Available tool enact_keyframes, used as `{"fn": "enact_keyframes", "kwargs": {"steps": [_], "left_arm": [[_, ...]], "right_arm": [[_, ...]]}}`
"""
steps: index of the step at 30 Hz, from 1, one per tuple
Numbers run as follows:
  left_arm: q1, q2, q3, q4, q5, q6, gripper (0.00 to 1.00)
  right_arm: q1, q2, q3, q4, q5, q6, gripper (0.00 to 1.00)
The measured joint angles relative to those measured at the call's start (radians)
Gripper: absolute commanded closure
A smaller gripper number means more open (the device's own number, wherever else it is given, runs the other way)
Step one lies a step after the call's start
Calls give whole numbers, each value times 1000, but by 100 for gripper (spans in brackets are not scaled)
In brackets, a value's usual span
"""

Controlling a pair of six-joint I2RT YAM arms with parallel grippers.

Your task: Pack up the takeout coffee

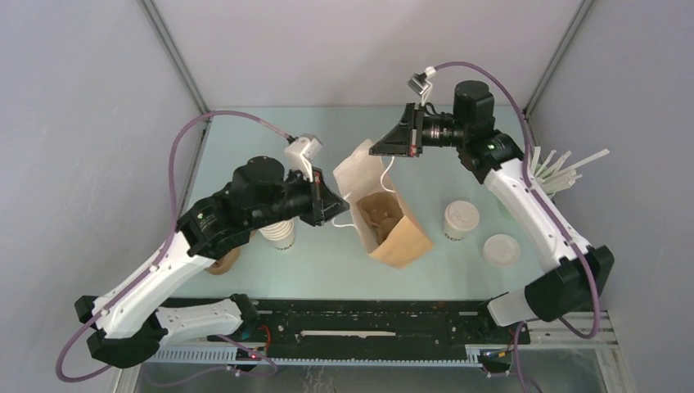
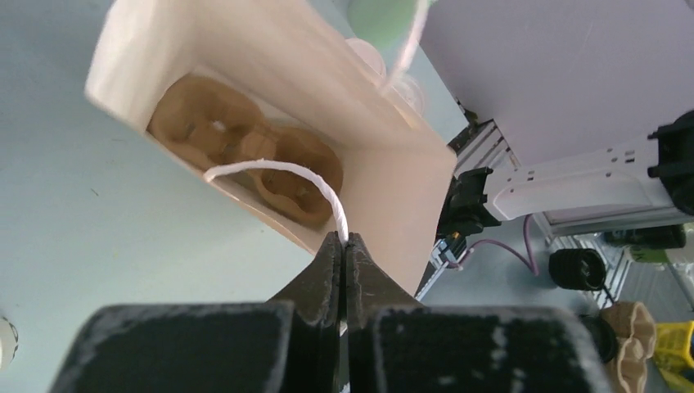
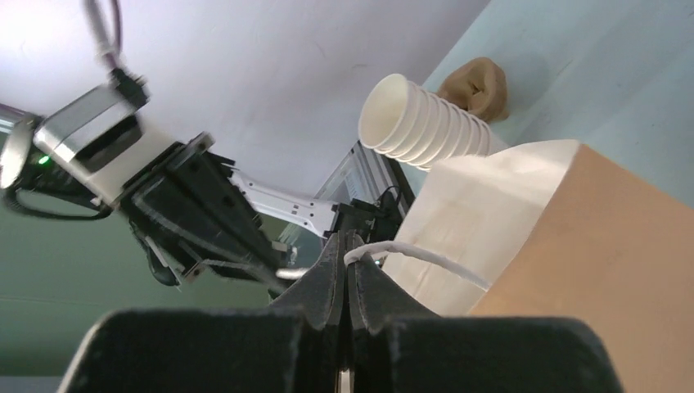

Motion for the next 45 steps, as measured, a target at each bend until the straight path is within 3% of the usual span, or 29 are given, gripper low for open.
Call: {"fn": "enact_keyframes", "kwargs": {"steps": [8, 16, 22, 34, 36, 39, 42, 45], "left_arm": [[-93, 52, -2, 5, -48, 83, 100], [-98, -15, -74, 0, -146, 131, 100], [-98, -69, -148, -47, -209, 141, 100], [-98, -65, -149, -88, -270, 126, 100], [-96, -27, -74, -151, -287, 126, 100], [-92, 83, 156, -209, -304, 138, 100], [-90, 161, 356, -182, -306, 158, 100], [-90, 177, 442, -142, -304, 176, 100]], "right_arm": [[-27, 155, 62, 30, -117, -117, 100], [47, 154, 198, -51, -94, -320, 100], [150, 70, 74, -56, -1, -395, 100], [140, 22, -56, -59, 132, -385, 100], [126, 15, -28, -97, 151, -376, 100], [72, 16, 97, -192, 195, -362, 100], [25, 16, 271, -278, 244, -376, 100], [-3, 16, 446, -328, 283, -391, 100]]}}
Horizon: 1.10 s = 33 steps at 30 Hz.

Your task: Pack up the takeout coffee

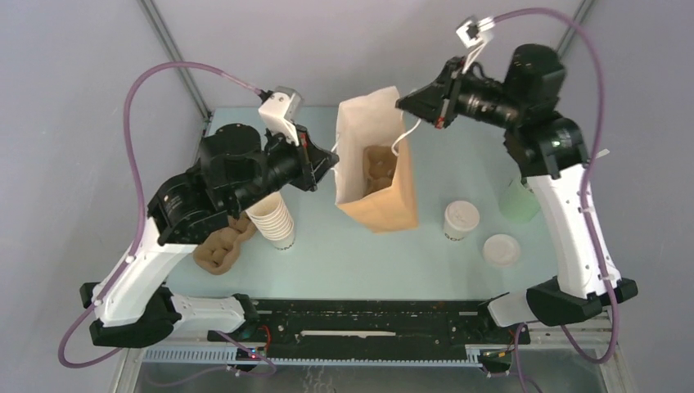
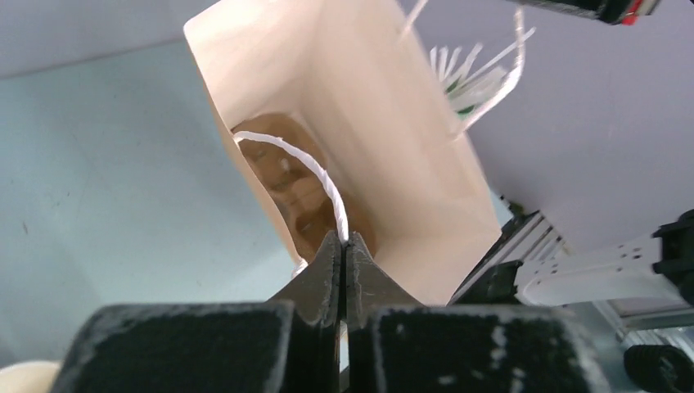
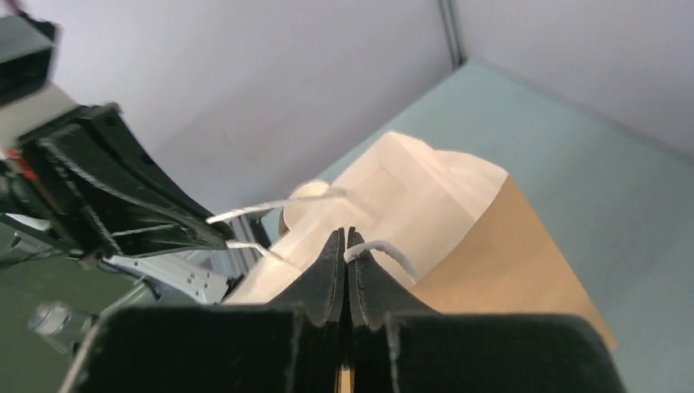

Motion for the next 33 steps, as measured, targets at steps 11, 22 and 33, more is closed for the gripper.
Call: {"fn": "enact_keyframes", "kwargs": {"steps": [11, 22, 33], "left_arm": [[10, -117, -240, 32, -29, -64, 100], [113, -280, -572, -117, 5, -224, 100], [117, -22, 45, -25, 127, -174, 100]], "right_arm": [[66, -11, -37, 105, -12, 20, 100], [121, 70, -564, 144, -60, 185, 100], [-34, -187, -378, 241, -120, 206, 100]]}}
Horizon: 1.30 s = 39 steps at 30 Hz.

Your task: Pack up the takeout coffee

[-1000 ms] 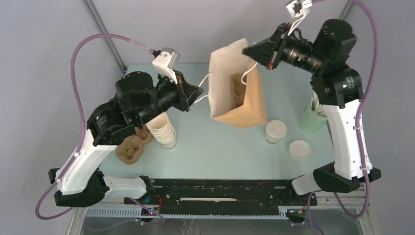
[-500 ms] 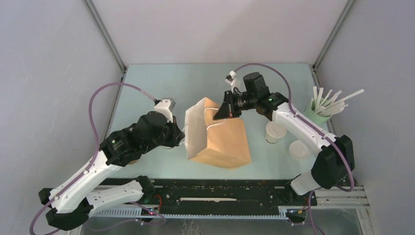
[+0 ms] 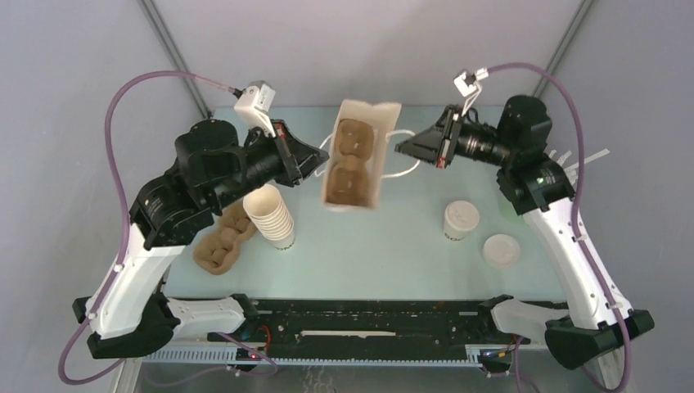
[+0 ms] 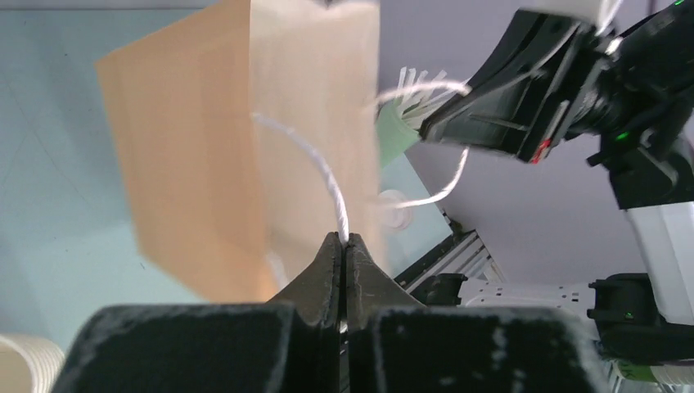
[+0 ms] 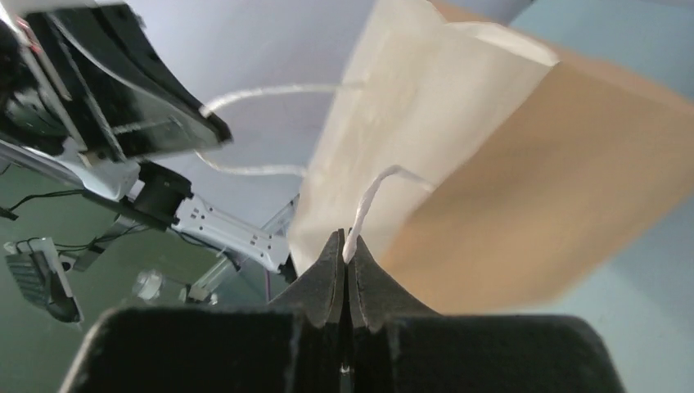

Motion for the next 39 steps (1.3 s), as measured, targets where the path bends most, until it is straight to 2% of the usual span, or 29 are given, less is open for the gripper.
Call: {"fn": "enact_keyframes", "kwargs": {"steps": [3, 8, 11, 15, 16, 18, 23, 25, 26, 28, 30, 35, 39], "left_arm": [[5, -27, -53, 7, 1, -2, 100], [12, -93, -311, 8, 35, -12, 100], [12, -99, -446, -13, 56, -22, 100], [12, -102, -449, -44, 56, -23, 100], [12, -100, -428, -50, 57, -21, 100], [13, -56, -290, -101, 60, -15, 100], [13, 148, 249, -135, 81, 16, 100], [13, 212, 411, -131, 106, 19, 100], [13, 238, 478, -121, 122, 16, 100], [13, 253, 516, -89, 156, 11, 100], [13, 231, 441, -46, 192, -6, 100], [17, 137, 14, 69, 281, -49, 100], [25, 204, -174, 77, 296, -48, 100]], "right_arm": [[-9, -60, -167, 36, -13, 37, 100], [2, -23, -348, 2, 13, 20, 100], [19, -4, -383, -47, 23, 2, 100], [37, -23, -383, -50, 32, -3, 100], [38, -28, -383, -47, 30, 1, 100], [36, -37, -380, -35, 24, 16, 100], [0, -48, -367, 14, 0, 95, 100], [-29, -68, -367, 17, -9, 123, 100], [-48, -82, -367, 11, -12, 134, 100], [-85, -109, -367, -12, -13, 135, 100], [-124, -137, -367, -59, -11, 123, 100], [-186, -169, -412, -170, 14, 42, 100], [-239, -169, -466, -253, 50, -19, 100]]}}
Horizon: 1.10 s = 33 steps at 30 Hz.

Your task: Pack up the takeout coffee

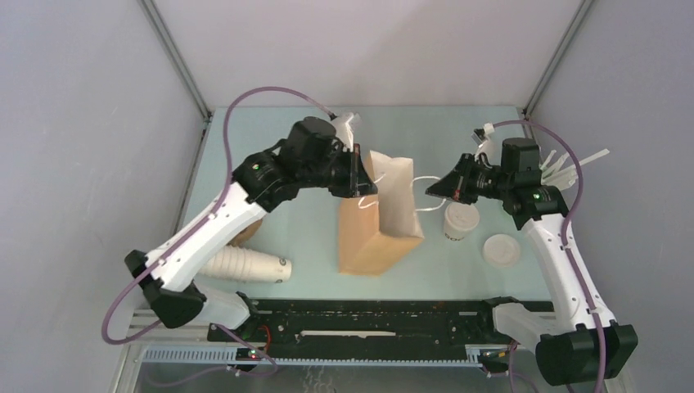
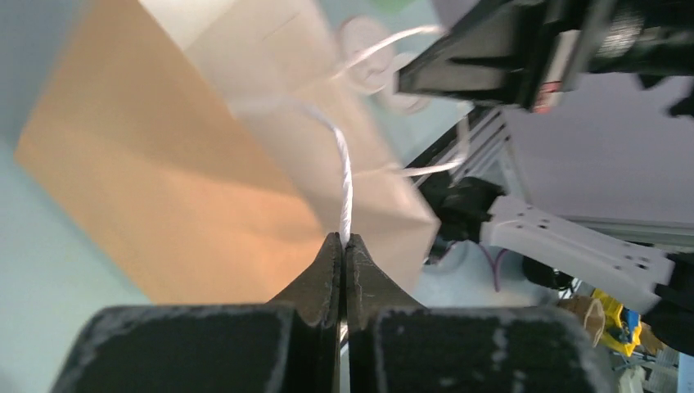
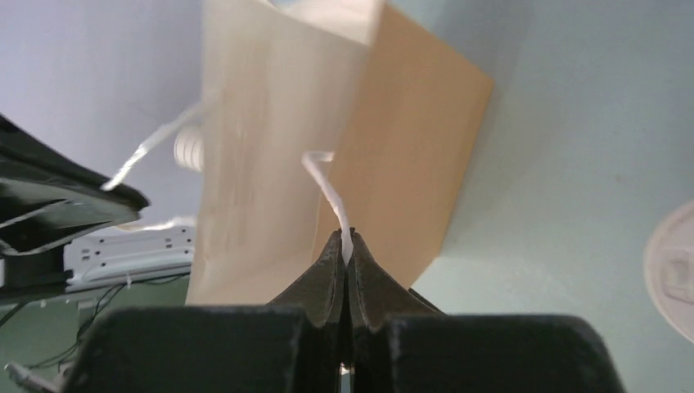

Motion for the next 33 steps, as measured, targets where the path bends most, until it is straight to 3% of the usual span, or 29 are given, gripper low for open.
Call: {"fn": "enact_keyframes", "kwargs": {"steps": [3, 6, 12, 14, 18, 22, 25, 29, 33], "left_arm": [[23, 39, -42, -18, 4, 0, 100], [43, 48, 26, -58, -2, 8, 100], [47, 122, 563, -152, -32, 37, 100], [47, 95, 637, -137, -36, 37, 100], [51, 15, 551, -123, -58, 26, 100], [80, -29, 285, -106, -56, -8, 100], [94, 39, 134, -134, -41, -16, 100], [97, 164, 125, -169, -21, -8, 100], [97, 166, 261, -210, -20, 16, 100]], "right_arm": [[-17, 1, -29, -4, 10, -10, 100], [8, 17, -36, 14, 0, 2, 100], [129, 18, -16, 124, -23, 104, 100], [134, 10, -8, 160, -27, 127, 100], [89, 7, -13, 166, -35, 124, 100], [1, 12, -119, 143, -35, 59, 100], [-38, 42, -185, 57, -4, 9, 100], [-32, 39, -175, 16, 4, -3, 100], [10, 40, -50, 40, -6, 50, 100]]}}
